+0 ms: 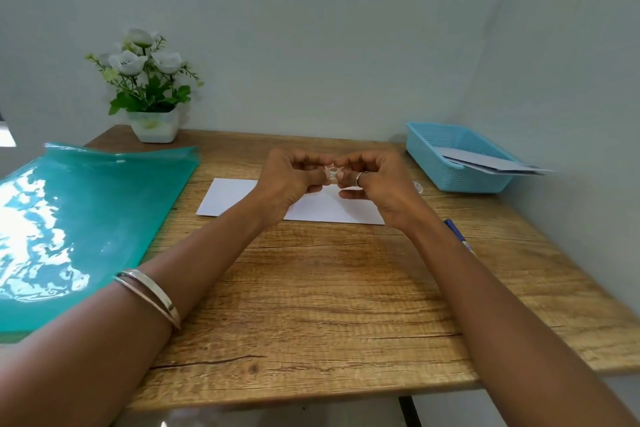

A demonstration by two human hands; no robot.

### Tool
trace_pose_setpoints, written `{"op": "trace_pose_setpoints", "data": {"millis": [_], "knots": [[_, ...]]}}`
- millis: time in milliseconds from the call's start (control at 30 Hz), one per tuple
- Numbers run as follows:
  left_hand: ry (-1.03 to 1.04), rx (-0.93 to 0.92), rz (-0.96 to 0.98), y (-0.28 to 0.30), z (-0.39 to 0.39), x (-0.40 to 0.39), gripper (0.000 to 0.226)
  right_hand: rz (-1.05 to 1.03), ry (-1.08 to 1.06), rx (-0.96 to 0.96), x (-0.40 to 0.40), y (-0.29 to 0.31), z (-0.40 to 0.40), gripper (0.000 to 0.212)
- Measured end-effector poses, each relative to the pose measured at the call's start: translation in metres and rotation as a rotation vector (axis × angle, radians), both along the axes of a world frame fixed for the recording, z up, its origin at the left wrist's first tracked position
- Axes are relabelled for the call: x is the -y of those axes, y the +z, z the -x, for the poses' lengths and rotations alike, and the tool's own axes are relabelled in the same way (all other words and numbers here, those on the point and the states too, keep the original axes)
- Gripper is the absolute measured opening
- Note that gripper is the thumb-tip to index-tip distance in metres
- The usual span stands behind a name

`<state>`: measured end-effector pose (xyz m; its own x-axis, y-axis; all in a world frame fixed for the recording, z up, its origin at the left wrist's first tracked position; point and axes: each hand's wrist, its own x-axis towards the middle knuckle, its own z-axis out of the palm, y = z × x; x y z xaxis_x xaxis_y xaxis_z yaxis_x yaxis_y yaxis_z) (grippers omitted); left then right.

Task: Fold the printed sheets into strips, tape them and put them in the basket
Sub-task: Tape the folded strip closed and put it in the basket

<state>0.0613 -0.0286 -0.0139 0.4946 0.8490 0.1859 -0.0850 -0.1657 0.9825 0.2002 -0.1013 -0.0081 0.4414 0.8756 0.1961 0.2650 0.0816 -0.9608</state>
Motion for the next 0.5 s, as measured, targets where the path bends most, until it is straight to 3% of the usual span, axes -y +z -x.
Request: {"op": "trace_pose_setpoints", "data": {"millis": [233,367,500], "knots": [[-0.053,-0.079,-0.077,-0.001,-0.015,-0.002,0.029,0.017,-0.07,-0.121,0.004,0.005,-0.014,0.007],[0.043,-0.344,-0.376,-0.005,-0.022,-0.002,0.03,0.065,-0.271,0.01,0.003,0.005,-0.032,0.008],[0.023,-0.579,-0.575,-0.011,-0.026,-0.003,0.036,0.149,-0.296,0.113,0.003,0.001,-0.03,0.015]]}}
